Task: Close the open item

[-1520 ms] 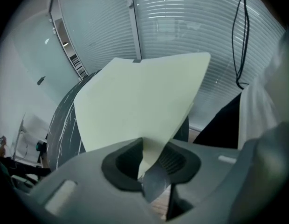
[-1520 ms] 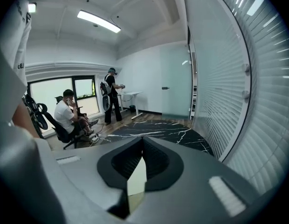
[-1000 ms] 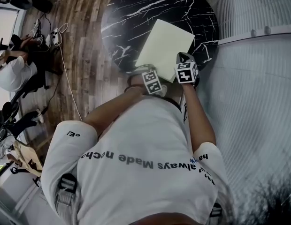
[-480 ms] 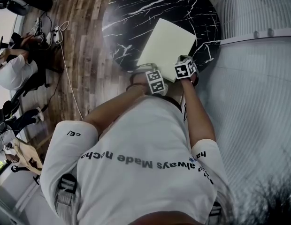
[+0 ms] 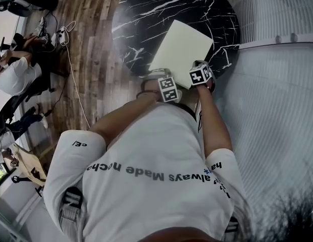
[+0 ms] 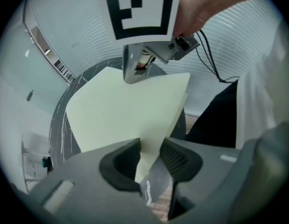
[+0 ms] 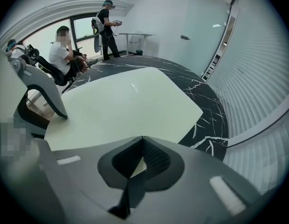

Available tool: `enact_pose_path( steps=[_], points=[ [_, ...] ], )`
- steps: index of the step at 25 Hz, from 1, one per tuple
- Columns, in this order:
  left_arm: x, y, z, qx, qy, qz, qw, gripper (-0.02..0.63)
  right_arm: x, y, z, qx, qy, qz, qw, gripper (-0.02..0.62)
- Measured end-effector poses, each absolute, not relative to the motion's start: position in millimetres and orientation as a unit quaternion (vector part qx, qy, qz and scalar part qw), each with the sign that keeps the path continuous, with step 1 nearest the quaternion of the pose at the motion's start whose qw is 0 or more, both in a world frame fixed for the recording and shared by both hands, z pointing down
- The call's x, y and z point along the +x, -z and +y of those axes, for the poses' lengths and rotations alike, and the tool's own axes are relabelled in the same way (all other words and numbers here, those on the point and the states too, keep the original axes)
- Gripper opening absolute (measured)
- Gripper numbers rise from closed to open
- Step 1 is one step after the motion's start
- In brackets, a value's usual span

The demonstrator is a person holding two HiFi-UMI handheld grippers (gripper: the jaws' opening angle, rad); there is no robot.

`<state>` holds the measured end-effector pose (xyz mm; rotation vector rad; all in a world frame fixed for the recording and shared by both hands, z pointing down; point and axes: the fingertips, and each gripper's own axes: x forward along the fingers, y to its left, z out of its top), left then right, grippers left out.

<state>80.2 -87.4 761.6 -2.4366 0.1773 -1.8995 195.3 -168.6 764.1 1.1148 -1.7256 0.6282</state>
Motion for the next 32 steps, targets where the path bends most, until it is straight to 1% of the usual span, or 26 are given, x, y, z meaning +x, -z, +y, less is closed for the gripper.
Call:
enact_pose_path(
  steps=[3,5,8,12,18,23,26,28,32],
  points=[
    [79,-761,-83,-0.792,0.607,0.054,0.017,0.15,197,-765,-170,0.456,-0.259,-0.709,0.472,-0.008],
    [77,-761,-77,-0.797,0.601,0.051,-0.005,0.186,197,-764,-170,0.457,-0.258,-0.709,0.471,-0.008],
    [71,-757,-78,-0.806,0.588,0.066,-0.03,0.179,198,-761,-171,0.467,-0.266,-0.708,0.458,-0.008],
    [62,-744,-89,-0.82,0.561,0.096,-0.064,0.161,200,-748,-172,0.489,-0.285,-0.712,0.416,-0.001],
    [58,-710,-118,-0.848,0.496,0.158,-0.101,0.115,202,-702,-177,0.523,-0.257,-0.735,0.346,0.0],
    [59,-653,-151,-0.877,0.414,0.223,-0.101,0.062,196,-640,-179,0.546,-0.216,-0.755,0.292,0.0],
    [58,-617,-164,-0.892,0.355,0.255,-0.116,0.021,189,-601,-176,0.552,-0.199,-0.769,0.254,0.0],
    [55,-595,-170,-0.9,0.319,0.27,-0.127,0.006,181,-576,-174,0.552,-0.19,-0.778,0.233,0.0],
    [53,-547,-179,-0.913,0.257,0.287,-0.132,0.004,166,-526,-169,0.546,-0.166,-0.796,0.199,0.0]
  ],
)
